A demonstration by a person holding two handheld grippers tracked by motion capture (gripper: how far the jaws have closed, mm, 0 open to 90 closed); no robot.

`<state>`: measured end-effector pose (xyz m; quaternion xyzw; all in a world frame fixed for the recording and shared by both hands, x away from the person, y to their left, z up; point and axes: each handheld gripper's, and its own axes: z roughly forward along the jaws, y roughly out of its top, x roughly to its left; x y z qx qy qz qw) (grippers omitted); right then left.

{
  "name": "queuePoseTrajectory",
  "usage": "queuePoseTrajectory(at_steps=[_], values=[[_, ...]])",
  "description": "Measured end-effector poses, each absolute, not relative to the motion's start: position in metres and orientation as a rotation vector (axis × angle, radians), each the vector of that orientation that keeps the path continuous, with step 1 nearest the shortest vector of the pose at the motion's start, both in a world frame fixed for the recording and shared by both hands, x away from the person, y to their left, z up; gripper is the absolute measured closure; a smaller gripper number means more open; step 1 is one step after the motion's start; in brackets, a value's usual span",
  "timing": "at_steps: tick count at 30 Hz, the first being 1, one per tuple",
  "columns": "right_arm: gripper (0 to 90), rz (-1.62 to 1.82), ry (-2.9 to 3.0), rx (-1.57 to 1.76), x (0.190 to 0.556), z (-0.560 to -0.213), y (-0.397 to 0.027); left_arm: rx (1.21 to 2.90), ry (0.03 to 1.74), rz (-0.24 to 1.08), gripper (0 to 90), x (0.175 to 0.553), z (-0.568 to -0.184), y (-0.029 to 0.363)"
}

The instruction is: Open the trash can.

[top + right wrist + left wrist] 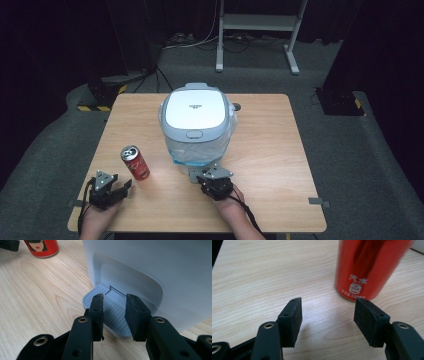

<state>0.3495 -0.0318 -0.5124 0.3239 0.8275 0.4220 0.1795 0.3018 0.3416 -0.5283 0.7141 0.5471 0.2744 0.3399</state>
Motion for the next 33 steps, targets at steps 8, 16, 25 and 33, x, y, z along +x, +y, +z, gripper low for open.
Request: queuePoseTrajectory(at_steps=[8, 16, 25, 33], values=[[69.7, 1.198, 2.342, 0.894, 0.3492, -0.5145, -0.0323, 1.886, 1.425, 0.668, 38.3, 0.3036, -0.5302, 0.3413], [70.8, 1.214, 2.338, 0.897, 0.3489, -0.5157, -0.0328, 1.903, 1.421, 0.639, 37.8, 0.3052, -0.5308, 0.3412], [70.8, 1.231, 2.321, 0.91, 0.348, -0.5183, -0.0336, 1.912, 1.409, 0.635, 37.4, 0.305, -0.5309, 0.3401], [70.7, 1.213, 2.33, 0.906, 0.3482, -0.5195, -0.0326, 1.921, 1.4, 0.64, 37.1, 0.3048, -0.5309, 0.3397]])
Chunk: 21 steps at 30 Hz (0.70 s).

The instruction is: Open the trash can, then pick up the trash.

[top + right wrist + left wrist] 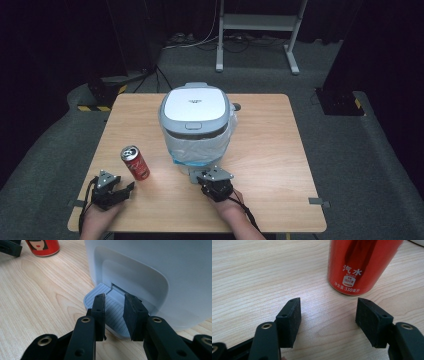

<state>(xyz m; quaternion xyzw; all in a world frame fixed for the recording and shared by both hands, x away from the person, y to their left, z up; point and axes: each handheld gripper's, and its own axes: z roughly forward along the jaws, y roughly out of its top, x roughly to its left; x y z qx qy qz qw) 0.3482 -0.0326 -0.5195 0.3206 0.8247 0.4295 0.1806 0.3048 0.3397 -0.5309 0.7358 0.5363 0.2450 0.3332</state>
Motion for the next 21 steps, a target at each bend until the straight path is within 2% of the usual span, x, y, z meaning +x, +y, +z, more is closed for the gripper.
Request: queuePoseTrajectory(at_steps=[11, 14, 21], values=[[68.2, 1.148, 2.394, 0.921, 0.353, -0.521, -0.029, 1.929, 1.396, 0.634, 36.1, 0.305, -0.531, 0.339], [67.7, 1.14, 2.411, 0.942, 0.355, -0.521, -0.028, 1.951, 1.372, 0.639, 29.4, 0.304, -0.53, 0.337], [67.7, 1.136, 2.411, 0.942, 0.355, -0.521, -0.027, 1.923, 1.314, 0.637, 22.1, 0.303, -0.521, 0.331]])
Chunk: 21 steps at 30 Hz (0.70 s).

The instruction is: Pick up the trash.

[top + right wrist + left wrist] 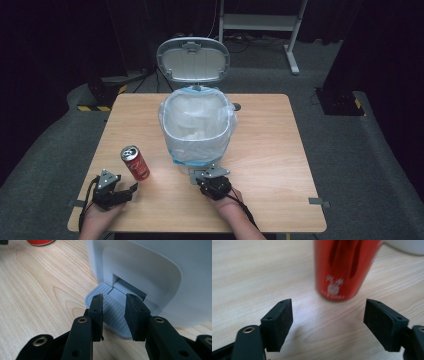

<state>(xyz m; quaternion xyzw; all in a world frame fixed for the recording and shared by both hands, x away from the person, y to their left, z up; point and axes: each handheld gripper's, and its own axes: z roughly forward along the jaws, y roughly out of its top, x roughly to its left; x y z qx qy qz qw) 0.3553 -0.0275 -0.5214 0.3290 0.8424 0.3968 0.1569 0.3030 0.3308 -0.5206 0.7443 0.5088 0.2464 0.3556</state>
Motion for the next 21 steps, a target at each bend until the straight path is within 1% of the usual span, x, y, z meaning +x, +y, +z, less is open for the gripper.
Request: queuePoseTrajectory(at_steps=[7, 16, 21], values=[[67.6, 1.134, 2.408, 0.944, 0.355, -0.522, -0.027, 1.814, 1.267, 0.67, 18.3, 0.306, -0.502, 0.322], [67.6, 1.135, 2.407, 0.94, 0.355, -0.522, -0.027, 1.789, 1.228, 0.697, 16.4, 0.313, -0.494, 0.315], [67.6, 1.136, 2.408, 0.937, 0.355, -0.522, -0.028, 1.748, 1.233, 0.718, 16.3, 0.326, -0.487, 0.314]])
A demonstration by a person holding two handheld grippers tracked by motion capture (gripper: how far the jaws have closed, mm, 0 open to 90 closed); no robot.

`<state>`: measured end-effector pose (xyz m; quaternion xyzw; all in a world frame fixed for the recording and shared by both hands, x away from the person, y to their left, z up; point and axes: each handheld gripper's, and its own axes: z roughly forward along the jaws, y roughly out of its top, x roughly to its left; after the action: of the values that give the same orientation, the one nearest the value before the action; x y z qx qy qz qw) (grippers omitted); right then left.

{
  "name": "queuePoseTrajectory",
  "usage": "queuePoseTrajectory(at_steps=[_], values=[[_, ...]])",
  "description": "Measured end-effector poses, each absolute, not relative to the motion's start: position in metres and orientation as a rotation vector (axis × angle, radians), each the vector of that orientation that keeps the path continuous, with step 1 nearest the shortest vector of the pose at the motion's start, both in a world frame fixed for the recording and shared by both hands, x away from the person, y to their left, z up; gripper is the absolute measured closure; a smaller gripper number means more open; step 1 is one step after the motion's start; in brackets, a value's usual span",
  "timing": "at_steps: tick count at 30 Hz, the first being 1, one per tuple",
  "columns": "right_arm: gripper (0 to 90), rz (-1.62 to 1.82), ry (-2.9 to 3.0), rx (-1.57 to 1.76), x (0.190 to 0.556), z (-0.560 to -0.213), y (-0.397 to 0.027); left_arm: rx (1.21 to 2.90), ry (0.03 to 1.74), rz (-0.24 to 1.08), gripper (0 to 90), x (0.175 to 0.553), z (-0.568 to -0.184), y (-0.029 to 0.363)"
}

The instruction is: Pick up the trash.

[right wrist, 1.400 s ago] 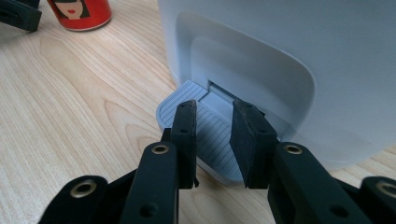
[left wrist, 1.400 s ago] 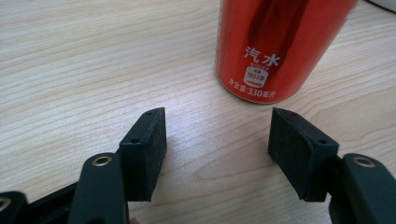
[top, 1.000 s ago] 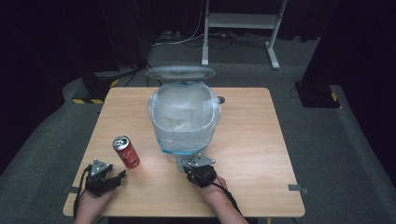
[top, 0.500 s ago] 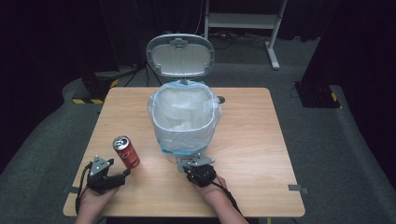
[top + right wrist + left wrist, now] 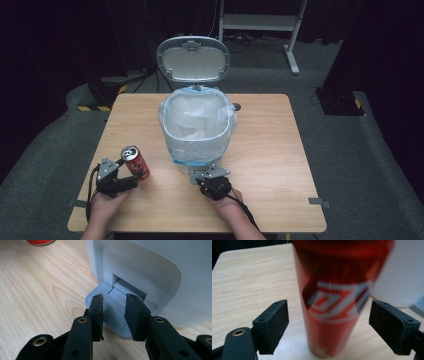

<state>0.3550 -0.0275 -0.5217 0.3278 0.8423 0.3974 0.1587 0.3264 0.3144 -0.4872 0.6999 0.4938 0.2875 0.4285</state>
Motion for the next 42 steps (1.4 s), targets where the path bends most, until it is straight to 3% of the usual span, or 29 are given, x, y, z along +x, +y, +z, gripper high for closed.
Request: queuePoseTrajectory(at_steps=[13, 19, 42], values=[[67.7, 1.14, 2.408, 0.943, 0.355, -0.522, -0.028, 1.746, 1.193, 0.779, 19.0, 0.334, -0.482, 0.297], [67.7, 1.15, 2.41, 0.951, 0.356, -0.522, -0.029, 1.686, 1.199, 0.796, 33.0, 0.333, -0.48, 0.302], [67.6, 1.145, 2.405, 0.946, 0.355, -0.522, -0.028, 1.55, 1.097, 0.846, 33.6, 0.294, -0.445, 0.317]])
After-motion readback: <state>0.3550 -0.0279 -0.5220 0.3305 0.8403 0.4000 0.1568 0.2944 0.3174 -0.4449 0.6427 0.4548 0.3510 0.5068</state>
